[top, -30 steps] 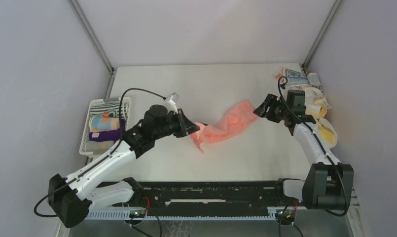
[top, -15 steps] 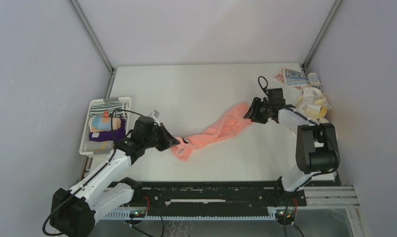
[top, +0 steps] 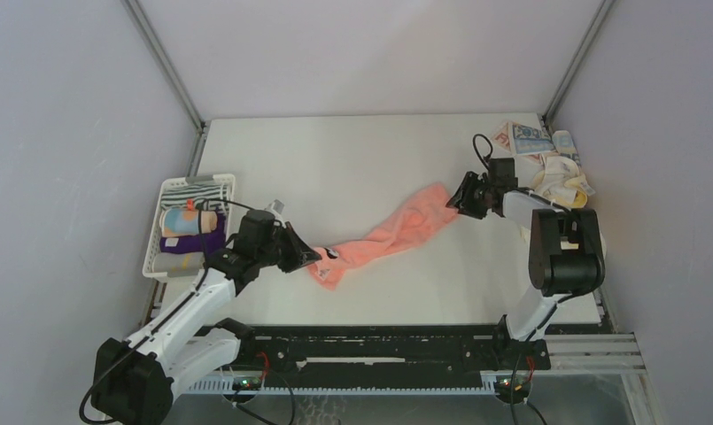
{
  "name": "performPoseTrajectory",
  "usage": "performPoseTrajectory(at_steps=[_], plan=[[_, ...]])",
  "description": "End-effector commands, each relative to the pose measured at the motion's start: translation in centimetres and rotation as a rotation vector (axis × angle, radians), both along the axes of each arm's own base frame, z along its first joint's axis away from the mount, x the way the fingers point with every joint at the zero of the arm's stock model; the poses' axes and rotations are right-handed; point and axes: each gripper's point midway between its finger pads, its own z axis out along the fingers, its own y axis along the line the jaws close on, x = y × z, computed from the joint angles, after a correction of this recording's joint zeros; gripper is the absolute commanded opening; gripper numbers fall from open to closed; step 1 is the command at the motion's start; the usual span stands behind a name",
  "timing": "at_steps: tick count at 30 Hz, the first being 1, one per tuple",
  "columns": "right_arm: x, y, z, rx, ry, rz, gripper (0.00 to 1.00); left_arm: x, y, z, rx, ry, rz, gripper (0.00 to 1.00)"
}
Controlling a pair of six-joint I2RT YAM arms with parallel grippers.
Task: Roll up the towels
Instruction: Flatten out the towel at the center of the board.
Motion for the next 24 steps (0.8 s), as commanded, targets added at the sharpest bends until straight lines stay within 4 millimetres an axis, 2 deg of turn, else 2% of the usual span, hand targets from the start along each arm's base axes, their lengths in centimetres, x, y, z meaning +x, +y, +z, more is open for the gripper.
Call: performPoseTrajectory(at_steps=[1, 7, 14, 17, 21, 24], plan=[[1.9, 0.3, 0.1, 0.041, -0.030, -0.004, 0.45, 0.1, 0.0, 0.2, -0.018, -0.017, -0.001, 0.00], [2.0, 1.5, -0.3, 0.099, -0.027, 0.035, 0.38, 0.0, 0.2, -0.2, -0.012, -0.005, 0.004, 0.00], [2.2, 1.9, 0.4, 0.140, -0.048, 0.050, 0.30, 0.4, 0.4, 0.1, -0.011, -0.010, 0.011, 0.00], [2.3, 1.7, 0.9, 0.148, -0.058, 0.049, 0.19, 0.5, 0.6, 0.3, -0.005, -0.013, 0.014, 0.00], [2.6, 1.9, 2.9, 0.166, -0.091, 0.062, 0.01, 0.9, 0.8, 0.7, -0.005, -0.021, 0.022, 0.00], [3.6, 1.5, 6.6, 0.174, -0.172, 0.064, 0.00, 2.6, 1.4, 2.5, -0.007, -0.062, 0.042, 0.00]])
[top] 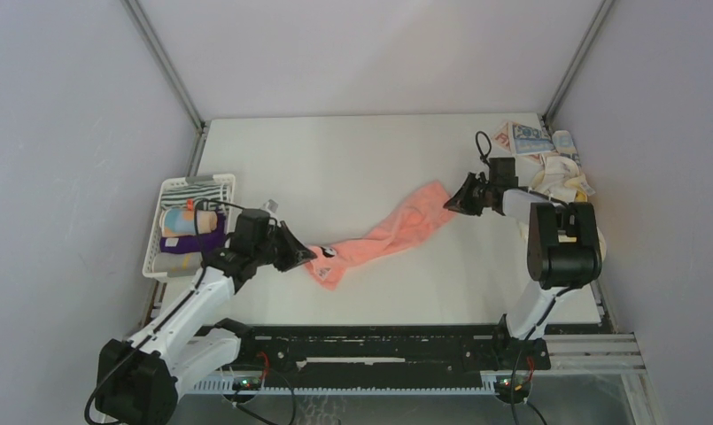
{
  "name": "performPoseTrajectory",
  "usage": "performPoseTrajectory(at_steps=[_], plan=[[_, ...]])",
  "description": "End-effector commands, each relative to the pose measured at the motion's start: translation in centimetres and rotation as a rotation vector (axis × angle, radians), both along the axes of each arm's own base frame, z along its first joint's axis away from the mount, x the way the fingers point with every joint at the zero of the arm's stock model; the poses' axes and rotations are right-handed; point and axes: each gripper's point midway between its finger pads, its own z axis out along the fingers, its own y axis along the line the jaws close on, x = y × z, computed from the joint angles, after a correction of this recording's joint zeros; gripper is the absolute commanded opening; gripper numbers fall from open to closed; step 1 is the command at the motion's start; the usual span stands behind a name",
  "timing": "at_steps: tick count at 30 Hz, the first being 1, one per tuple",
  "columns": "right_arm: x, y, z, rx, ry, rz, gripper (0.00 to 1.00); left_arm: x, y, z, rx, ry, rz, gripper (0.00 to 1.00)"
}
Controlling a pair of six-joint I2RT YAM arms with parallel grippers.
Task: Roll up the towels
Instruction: Flatten out the towel at the center of the board.
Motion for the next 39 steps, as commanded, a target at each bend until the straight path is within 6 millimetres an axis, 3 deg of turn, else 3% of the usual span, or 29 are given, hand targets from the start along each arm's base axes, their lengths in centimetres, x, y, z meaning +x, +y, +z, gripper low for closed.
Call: performPoseTrajectory(at_steps=[1, 5, 8, 9, 11, 14, 17, 20, 22, 26, 30, 33, 39], plan=[[3.8, -0.6, 9.1, 0.028, -0.233, -0.004, 0.00, 3.3, 0.8, 4.2, -0.012, -0.106, 0.019, 0.00], [7.2, -2.4, 17.1, 0.039, -0.349, -0.012, 0.00, 8.8, 2.1, 10.3, -0.014, -0.190, 0.054, 0.00], [9.4, -3.9, 23.7, 0.025, -0.476, -0.027, 0.00, 13.9, 2.3, 15.8, -0.013, -0.253, 0.066, 0.00], [9.9, -4.4, 26.0, 0.038, -0.515, -0.034, 0.00, 15.8, 2.2, 16.7, -0.016, -0.244, 0.061, 0.00], [10.6, -5.5, 30.4, 0.074, -0.593, -0.045, 0.00, 18.7, 1.7, 21.4, -0.041, -0.301, 0.028, 0.00], [10.2, -7.0, 35.9, 0.097, -0.706, -0.056, 0.00, 20.7, 1.1, 27.0, -0.056, -0.384, -0.029, 0.00], [8.7, -8.0, 36.9, 0.106, -0.731, -0.068, 0.00, 20.3, 1.3, 28.2, -0.017, -0.425, -0.063, 0.00], [6.9, -7.8, 33.4, 0.119, -0.696, -0.080, 0.00, 19.5, 1.3, 23.7, -0.017, -0.361, -0.072, 0.01], [5.8, -7.4, 28.5, 0.148, -0.616, -0.096, 0.00, 18.9, 1.4, 18.3, -0.020, -0.264, -0.069, 0.02], [2.9, -7.0, 16.5, 0.148, -0.379, -0.136, 0.00, 16.0, 2.0, 5.4, 0.004, 0.013, -0.060, 0.02], [-0.3, -7.2, 7.7, 0.106, -0.176, -0.164, 0.00, 12.8, 2.9, -3.2, 0.042, 0.226, -0.055, 0.00], [-2.8, -7.3, 4.0, 0.060, -0.073, -0.154, 0.00, 10.4, 3.5, -6.8, 0.078, 0.331, -0.051, 0.00], [-7.2, -7.9, 0.1, -0.021, 0.091, -0.160, 0.00, 6.8, 5.5, -9.4, 0.177, 0.420, -0.003, 0.02]])
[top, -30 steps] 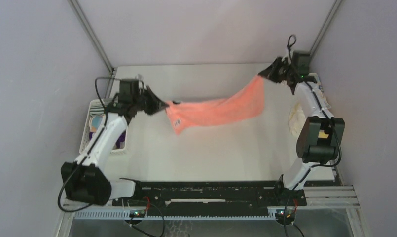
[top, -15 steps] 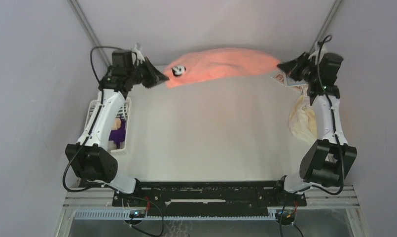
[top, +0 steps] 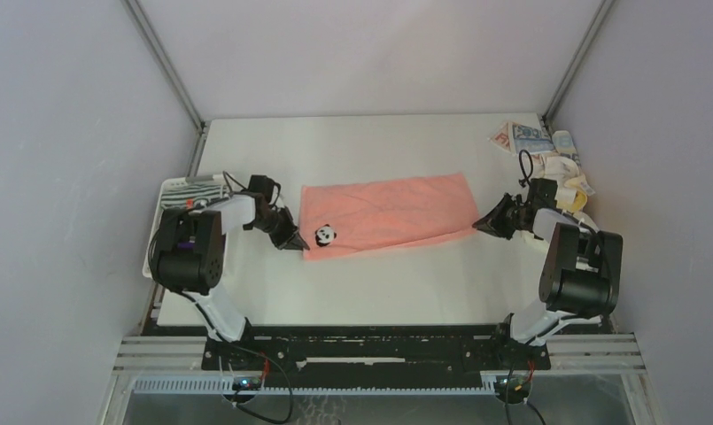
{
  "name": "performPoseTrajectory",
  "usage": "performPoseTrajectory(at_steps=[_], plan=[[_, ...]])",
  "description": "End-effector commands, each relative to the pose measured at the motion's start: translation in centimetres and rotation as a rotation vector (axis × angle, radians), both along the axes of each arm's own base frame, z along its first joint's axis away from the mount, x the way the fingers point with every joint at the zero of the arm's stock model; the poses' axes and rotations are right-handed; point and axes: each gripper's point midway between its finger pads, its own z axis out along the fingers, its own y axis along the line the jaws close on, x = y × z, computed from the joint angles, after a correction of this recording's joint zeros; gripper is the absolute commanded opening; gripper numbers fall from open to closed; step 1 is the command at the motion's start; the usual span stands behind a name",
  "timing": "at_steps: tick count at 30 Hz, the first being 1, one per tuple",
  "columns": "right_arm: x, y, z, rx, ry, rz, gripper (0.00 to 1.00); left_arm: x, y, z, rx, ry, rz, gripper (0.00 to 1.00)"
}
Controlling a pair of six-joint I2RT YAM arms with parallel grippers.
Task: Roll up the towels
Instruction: Flatten out the towel at the center of the board.
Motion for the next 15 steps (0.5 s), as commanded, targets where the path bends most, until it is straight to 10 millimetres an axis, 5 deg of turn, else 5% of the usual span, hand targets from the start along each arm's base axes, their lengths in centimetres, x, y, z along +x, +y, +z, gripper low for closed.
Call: performPoseTrajectory(at_steps=[1, 7, 12, 15], plan=[[-1.9, -0.8, -0.7, -0.080, 0.011, 0.030, 0.00, -1.1, 2.0, -0.4, 0.109, -0.042, 0.003, 0.03], [-5.8, -0.8, -1.5, -0.142, 0.047, -0.001, 0.31, -4.1, 4.4, -0.4, 0.228, -0.031, 0.045, 0.24], [-6.6, -2.0, 2.5, -0.307, -0.083, -0.042, 0.48, -4.6, 6.3, 2.3, 0.331, -0.108, 0.066, 0.42], [-5.3, 0.2, 6.1, -0.268, -0.257, 0.003, 0.54, -3.9, 5.9, 5.3, 0.346, -0.220, 0.063, 0.45]])
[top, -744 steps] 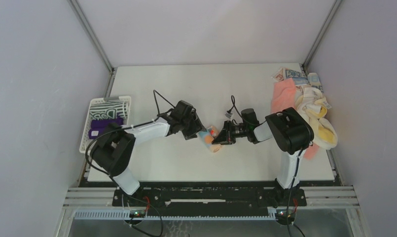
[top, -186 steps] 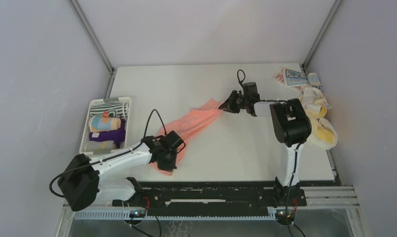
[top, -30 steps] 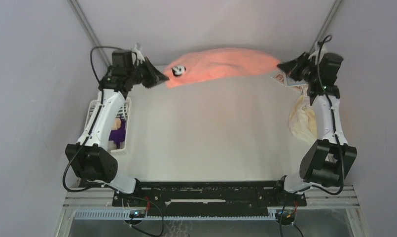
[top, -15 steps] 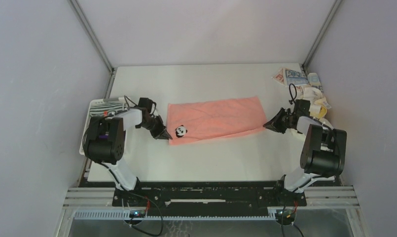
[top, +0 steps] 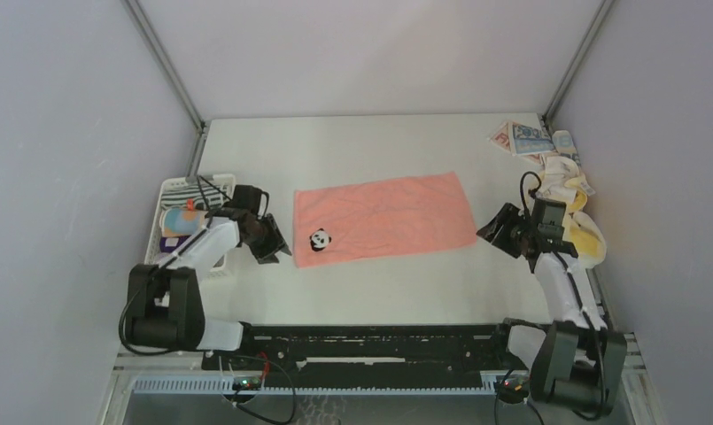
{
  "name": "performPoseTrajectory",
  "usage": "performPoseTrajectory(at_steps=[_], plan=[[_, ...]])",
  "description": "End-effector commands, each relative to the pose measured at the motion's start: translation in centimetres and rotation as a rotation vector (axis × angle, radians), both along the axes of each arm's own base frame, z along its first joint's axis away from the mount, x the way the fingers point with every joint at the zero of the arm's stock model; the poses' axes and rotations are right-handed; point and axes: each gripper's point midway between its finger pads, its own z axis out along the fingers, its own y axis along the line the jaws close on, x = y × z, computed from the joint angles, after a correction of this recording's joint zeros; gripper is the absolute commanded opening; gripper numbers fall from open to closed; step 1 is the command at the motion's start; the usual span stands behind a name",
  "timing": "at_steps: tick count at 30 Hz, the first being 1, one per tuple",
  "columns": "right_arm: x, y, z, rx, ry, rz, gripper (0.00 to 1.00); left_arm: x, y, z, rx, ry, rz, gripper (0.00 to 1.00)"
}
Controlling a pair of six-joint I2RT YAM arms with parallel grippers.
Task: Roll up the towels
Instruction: Flatten out the towel at the center of the board.
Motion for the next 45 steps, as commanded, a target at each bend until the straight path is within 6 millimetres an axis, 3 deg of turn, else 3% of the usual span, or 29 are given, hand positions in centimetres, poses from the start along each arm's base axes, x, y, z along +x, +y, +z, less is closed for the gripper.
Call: performPoseTrajectory(at_steps=[1, 4, 6, 11, 15, 18, 21, 24, 28, 31, 34, 37, 40, 42, 45], plan=[[2.0, 2.3, 4.7, -0.003, -0.215, 0.092, 0.54, 1.0, 0.1, 4.6, 0.082, -0.175, -0.032, 0.46], [3.3, 4.7, 4.9, 0.128, -0.233, 0.154, 0.54, 2.3, -4.0, 7.1, -0.003, -0.259, -0.112, 0.45], [4.4, 5.4, 4.6, 0.192, -0.235, 0.168, 0.53, 3.7, -6.3, 7.5, -0.061, -0.289, -0.147, 0.43], [6.4, 5.4, 2.5, 0.242, -0.195, 0.165, 0.52, 5.5, -8.1, 4.4, -0.104, -0.195, -0.163, 0.33], [6.8, 5.0, 0.1, 0.312, -0.130, 0.145, 0.51, 5.4, -7.9, 0.9, -0.083, -0.109, -0.154, 0.31], [6.0, 4.5, -2.4, 0.344, -0.034, 0.105, 0.50, 4.3, -7.4, -1.6, -0.080, -0.049, -0.129, 0.31], [3.7, 3.4, -4.3, 0.332, 0.064, 0.036, 0.49, 2.4, -6.0, -3.4, -0.058, 0.002, -0.092, 0.31], [1.1, 2.8, -4.9, 0.341, 0.093, -0.035, 0.48, -0.7, -4.5, -5.2, -0.035, 0.053, -0.065, 0.31], [-1.8, 2.7, -4.7, 0.324, 0.099, -0.073, 0.49, -4.2, -3.3, -6.0, -0.018, 0.078, -0.058, 0.32], [-1.9, 3.0, -2.5, 0.287, 0.019, -0.046, 0.51, -4.7, -3.2, -4.4, -0.029, 0.030, -0.073, 0.35], [-0.4, 3.7, 1.3, 0.281, -0.122, 0.005, 0.55, -3.1, -3.9, -0.3, -0.068, -0.091, -0.079, 0.39], [2.1, 4.6, 4.6, 0.266, -0.246, 0.062, 0.57, 0.0, -5.2, 4.4, -0.126, -0.233, -0.088, 0.47], [5.4, 6.1, 7.1, 0.304, -0.322, 0.149, 0.57, 3.9, -6.6, 7.9, -0.172, -0.321, -0.109, 0.49], [7.7, 6.9, 7.6, 0.342, -0.339, 0.188, 0.56, 6.6, -7.2, 9.0, -0.192, -0.354, -0.109, 0.48], [11.3, 7.5, 7.3, 0.374, -0.329, 0.227, 0.55, 10.2, -7.0, 8.3, -0.185, -0.337, -0.080, 0.45]])
